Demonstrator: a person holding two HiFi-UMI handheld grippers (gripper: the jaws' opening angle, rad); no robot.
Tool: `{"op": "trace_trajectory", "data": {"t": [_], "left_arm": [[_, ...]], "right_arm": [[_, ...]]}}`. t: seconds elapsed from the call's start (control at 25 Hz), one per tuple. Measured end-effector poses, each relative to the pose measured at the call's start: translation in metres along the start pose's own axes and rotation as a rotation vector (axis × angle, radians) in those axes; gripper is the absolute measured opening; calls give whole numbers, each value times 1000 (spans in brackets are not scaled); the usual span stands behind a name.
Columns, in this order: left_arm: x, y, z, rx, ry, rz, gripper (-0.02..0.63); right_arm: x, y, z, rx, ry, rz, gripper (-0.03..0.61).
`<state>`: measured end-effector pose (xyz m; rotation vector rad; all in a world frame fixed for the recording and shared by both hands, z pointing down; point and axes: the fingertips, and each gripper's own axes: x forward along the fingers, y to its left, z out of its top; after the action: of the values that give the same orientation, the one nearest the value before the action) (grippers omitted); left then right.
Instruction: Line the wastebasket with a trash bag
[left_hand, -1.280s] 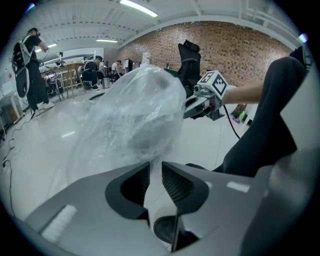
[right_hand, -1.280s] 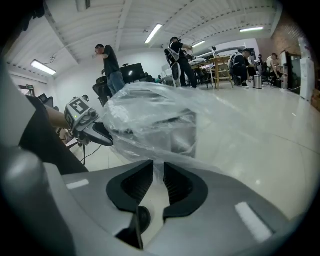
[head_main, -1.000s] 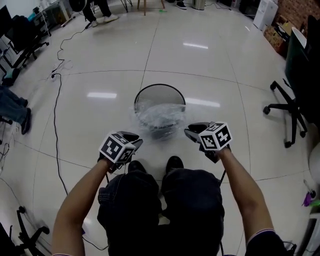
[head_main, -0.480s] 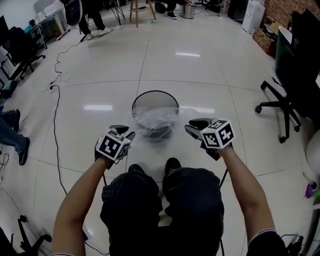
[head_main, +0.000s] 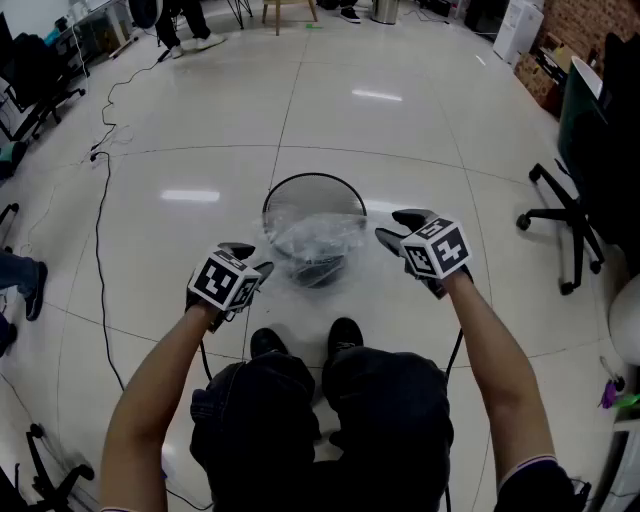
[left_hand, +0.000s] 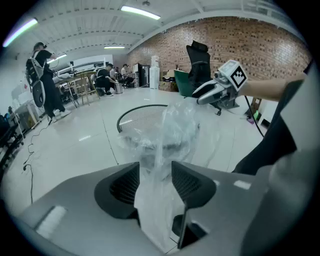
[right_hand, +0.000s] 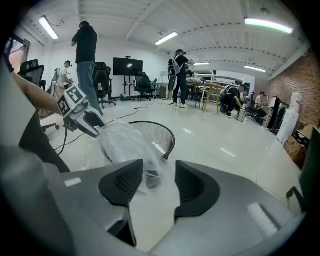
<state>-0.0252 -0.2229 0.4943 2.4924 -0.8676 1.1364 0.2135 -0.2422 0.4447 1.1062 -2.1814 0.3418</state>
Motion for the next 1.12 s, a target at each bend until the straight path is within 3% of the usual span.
{"op": "trace_trajectory", "data": {"t": [0.08,0.12,0.16,0.36,0.8,1.12], "left_arm": [[5,-1,-1,14,20,-12,188],[5,-1,0,27,22,-12,126],[4,-1,2,38,18,-13,13],[-2,10,19,63,-22,15,12],[-7,67,68,-7,-134,180,12],[10,106,94,-21,-166,227,12]], "right_arm": [[8,2,-6,-22,35,22,112],[11,2,-7,-35,42,23,42],[13,1,-8,-43,45,21,2],[19,-9,0,-44,26,11,2],[31,-54,32,-87,-18,-52,2],[75,-86,51,-70,-47,-99,2]]}}
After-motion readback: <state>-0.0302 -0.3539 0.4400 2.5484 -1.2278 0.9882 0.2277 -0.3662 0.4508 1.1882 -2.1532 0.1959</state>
